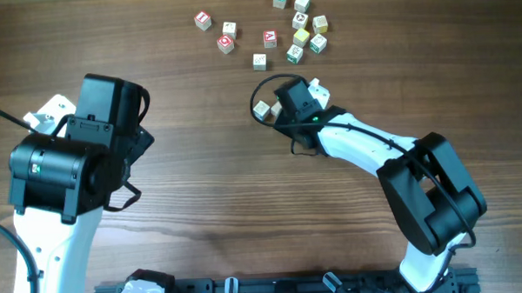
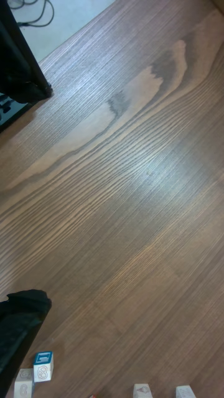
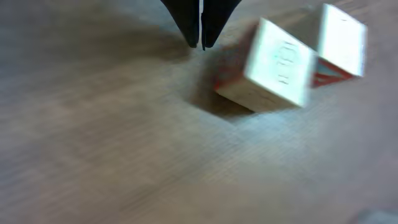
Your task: Form a circle
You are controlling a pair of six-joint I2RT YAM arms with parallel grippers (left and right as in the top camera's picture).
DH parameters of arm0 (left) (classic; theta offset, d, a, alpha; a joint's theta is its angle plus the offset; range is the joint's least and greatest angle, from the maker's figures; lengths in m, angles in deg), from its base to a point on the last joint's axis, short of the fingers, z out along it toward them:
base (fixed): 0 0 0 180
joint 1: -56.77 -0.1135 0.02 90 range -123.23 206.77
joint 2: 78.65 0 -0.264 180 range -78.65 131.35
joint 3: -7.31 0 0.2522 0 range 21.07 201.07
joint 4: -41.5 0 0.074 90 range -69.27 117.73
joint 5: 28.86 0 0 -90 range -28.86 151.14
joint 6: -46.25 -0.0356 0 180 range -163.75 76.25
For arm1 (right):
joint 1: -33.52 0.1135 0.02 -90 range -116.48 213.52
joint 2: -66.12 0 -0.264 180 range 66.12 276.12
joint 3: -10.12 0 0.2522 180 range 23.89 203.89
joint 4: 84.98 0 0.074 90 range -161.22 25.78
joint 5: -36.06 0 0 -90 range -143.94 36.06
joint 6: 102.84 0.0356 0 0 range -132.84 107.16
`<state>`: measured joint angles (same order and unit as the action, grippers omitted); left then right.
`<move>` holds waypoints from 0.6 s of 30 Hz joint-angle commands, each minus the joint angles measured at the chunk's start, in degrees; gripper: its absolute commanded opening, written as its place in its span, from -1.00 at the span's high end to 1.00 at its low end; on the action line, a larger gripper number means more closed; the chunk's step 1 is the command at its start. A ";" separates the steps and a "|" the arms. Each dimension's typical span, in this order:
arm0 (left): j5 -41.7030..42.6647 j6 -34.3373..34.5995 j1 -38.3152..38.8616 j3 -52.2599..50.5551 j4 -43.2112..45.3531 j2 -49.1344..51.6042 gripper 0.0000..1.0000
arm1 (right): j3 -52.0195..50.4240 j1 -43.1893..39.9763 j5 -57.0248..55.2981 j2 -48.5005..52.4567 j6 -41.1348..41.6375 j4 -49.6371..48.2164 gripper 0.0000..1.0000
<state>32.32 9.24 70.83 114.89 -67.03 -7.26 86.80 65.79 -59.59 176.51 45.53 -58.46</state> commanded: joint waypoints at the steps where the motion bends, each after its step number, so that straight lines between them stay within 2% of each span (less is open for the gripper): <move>1: -0.17 -0.09 -0.46 0.15 0.00 -0.37 -1.00 | -0.70 0.13 -1.66 0.79 -1.86 -1.33 0.91; 18: -0.17 -0.09 -0.46 0.15 0.00 -0.37 -1.00 | -0.70 0.13 -1.14 0.79 -1.81 -2.27 0.91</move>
<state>32.32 9.24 70.83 114.89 -67.00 -7.26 86.80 65.79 -60.42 176.54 44.33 -60.58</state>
